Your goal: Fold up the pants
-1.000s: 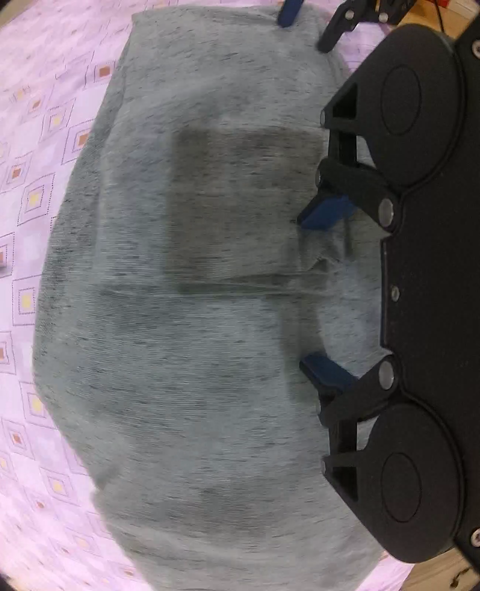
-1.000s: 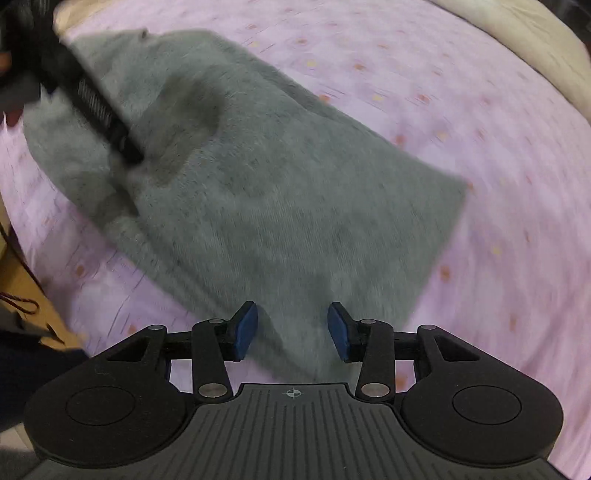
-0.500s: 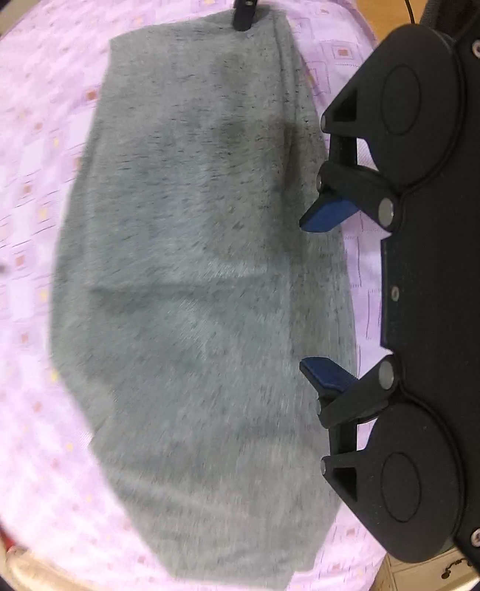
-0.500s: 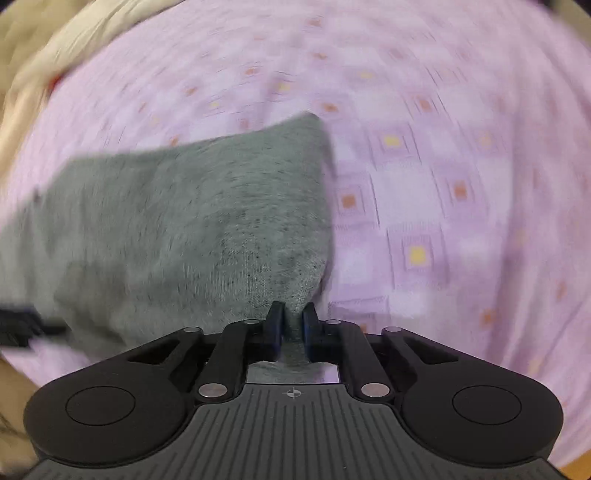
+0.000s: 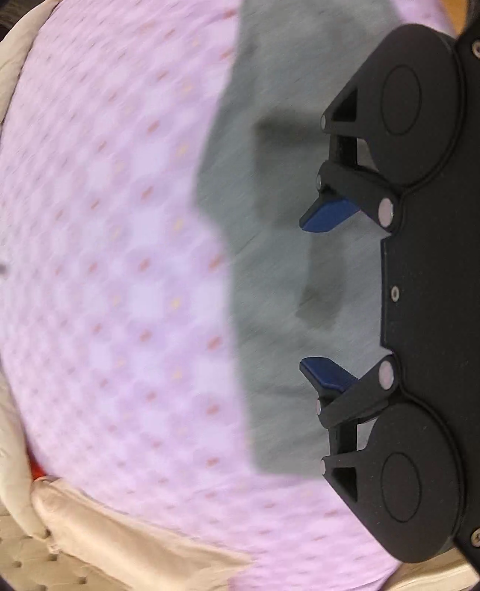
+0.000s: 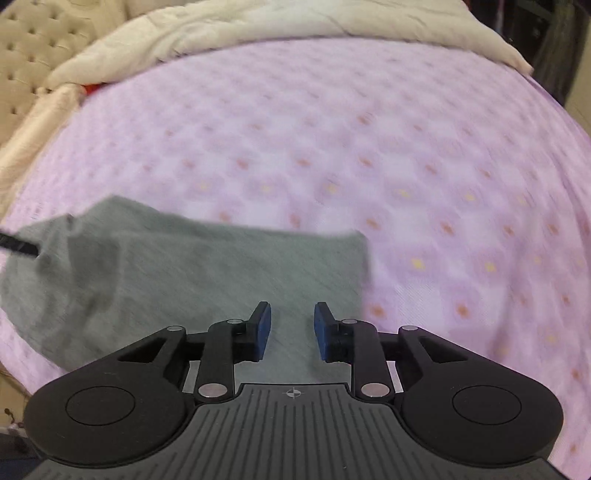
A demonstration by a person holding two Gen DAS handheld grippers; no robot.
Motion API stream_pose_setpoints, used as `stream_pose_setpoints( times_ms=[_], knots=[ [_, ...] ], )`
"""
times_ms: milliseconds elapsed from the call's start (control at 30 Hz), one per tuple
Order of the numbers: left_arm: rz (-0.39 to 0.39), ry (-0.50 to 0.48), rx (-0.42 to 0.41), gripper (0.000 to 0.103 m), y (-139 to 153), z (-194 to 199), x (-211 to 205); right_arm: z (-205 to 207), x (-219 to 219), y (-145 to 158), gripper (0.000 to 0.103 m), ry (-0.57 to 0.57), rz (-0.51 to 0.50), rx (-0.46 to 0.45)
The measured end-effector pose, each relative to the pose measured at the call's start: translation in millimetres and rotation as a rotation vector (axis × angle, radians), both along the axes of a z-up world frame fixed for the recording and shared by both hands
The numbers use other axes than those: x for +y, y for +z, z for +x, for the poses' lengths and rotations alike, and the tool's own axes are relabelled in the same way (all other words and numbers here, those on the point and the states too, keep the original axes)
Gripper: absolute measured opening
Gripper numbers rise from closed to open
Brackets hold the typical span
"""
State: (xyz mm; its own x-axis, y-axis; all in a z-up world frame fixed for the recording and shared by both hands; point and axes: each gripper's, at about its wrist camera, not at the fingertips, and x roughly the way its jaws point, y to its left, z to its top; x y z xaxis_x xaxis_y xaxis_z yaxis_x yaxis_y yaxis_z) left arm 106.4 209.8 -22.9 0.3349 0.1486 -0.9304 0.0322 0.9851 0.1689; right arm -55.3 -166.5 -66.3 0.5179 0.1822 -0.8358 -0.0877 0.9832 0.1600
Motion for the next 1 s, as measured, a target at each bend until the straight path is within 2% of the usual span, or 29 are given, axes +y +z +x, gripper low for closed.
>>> stream_pose_setpoints(
  times_ms=[200,333,467,600,733,933,1000],
  knots=[
    [0.029,-0.052,-0.002,0.075,-19.1,81.2,37.6,32.5,75.3,1.2,0.031,0.045,-0.007,-0.016],
    [0.033,-0.115,0.059,0.075,-54.2,99.0,49.5,48.4,121.7,-1.5,0.031,0.066,-0.006,-0.014],
    [0.008,-0.197,0.149,0.075,-84.0,64.9,53.6,58.9,156.1,1.4,0.032,0.114,-0.021,-0.005],
    [-0.047,-0.217,0.105,0.075,-74.7,19.0,63.0,73.3,182.2,3.9,0.033,0.17,-0.021,0.002],
    [-0.027,-0.27,0.057,0.075,-69.7,-13.7,55.2,95.9,198.2,5.4,0.04,0.222,-0.017,0.004],
    [-0.01,-0.272,0.001,0.075,-66.0,-24.6,55.3,139.1,222.9,0.3,0.047,0.322,-0.04,0.024],
    [-0.014,-0.267,-0.01,0.075,-66.0,-25.7,57.4,148.9,229.0,-6.2,0.048,0.349,-0.032,0.061]
  ],
)
